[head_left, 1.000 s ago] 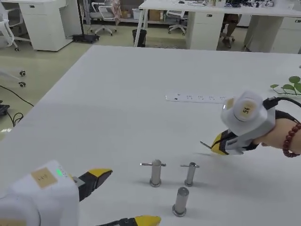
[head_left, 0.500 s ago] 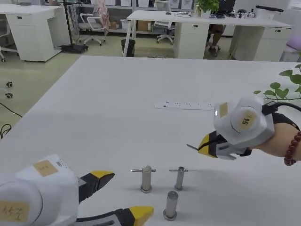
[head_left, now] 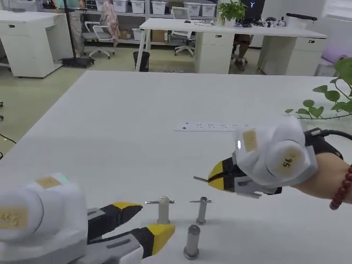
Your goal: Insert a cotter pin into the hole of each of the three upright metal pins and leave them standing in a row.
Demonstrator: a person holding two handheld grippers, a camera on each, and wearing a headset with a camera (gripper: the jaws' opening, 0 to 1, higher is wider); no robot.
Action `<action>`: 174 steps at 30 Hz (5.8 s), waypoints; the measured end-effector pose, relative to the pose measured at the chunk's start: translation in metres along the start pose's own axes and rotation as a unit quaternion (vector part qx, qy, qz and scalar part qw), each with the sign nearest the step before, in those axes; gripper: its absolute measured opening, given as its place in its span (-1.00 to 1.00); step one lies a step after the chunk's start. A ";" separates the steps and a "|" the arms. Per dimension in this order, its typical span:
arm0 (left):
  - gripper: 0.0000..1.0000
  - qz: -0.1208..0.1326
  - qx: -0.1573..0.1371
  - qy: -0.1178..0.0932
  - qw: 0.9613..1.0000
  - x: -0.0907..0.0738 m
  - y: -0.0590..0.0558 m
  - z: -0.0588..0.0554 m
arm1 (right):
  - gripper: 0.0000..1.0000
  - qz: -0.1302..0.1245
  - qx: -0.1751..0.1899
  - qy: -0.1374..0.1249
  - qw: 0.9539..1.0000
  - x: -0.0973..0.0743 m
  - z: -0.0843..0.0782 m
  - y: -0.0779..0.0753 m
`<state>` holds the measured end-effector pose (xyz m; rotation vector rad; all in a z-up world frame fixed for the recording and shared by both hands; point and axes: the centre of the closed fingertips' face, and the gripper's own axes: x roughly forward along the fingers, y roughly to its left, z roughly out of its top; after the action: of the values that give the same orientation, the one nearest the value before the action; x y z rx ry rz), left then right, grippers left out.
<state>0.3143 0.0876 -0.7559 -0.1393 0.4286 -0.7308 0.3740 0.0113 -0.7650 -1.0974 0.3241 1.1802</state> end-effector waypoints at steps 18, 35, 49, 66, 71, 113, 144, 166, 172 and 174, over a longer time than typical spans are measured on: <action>-0.62 -0.045 -0.130 -0.030 0.990 0.015 -0.013 0.014 | -0.96 0.012 -0.075 -0.026 0.997 0.000 0.040 0.030; -0.87 -0.063 -0.210 -0.045 0.975 0.017 -0.020 0.016 | -0.96 0.013 -0.094 -0.045 0.994 -0.004 0.056 0.040; -0.98 -0.059 -0.218 -0.045 0.973 0.018 -0.013 0.012 | -0.96 0.011 -0.099 -0.047 0.994 -0.003 0.061 0.041; -1.00 -0.055 -0.153 -0.051 0.985 0.016 -0.009 0.012 | -0.82 0.036 -0.011 -0.069 0.997 0.002 0.060 0.044; -1.00 -0.051 -0.130 -0.048 0.989 0.014 -0.008 0.010 | -0.78 0.050 0.068 -0.087 0.993 -0.002 0.057 0.042; -1.00 -0.219 -0.006 -0.023 0.975 -0.003 -0.064 0.000 | -0.68 0.284 0.317 -0.212 0.880 -0.037 0.059 0.088; -0.93 -0.207 0.013 -0.026 0.978 0.001 -0.065 0.000 | -0.95 0.270 0.212 -0.180 0.922 -0.040 0.054 0.093; -0.48 -0.079 0.085 -0.010 0.993 0.029 -0.031 -0.030 | -0.95 0.210 0.144 -0.095 0.962 -0.025 0.006 0.074; -0.47 -0.069 0.098 0.006 0.993 0.040 -0.027 -0.042 | -0.95 0.208 0.133 -0.078 0.966 -0.020 -0.006 0.073; -0.47 -0.066 0.102 0.010 0.992 0.044 -0.026 -0.045 | -0.95 0.208 0.132 -0.074 0.966 -0.019 -0.009 0.074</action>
<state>0.3082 0.0394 -0.8042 0.0329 0.3626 -0.9027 0.3057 -0.0092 -0.7931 -0.7200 0.5973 1.5319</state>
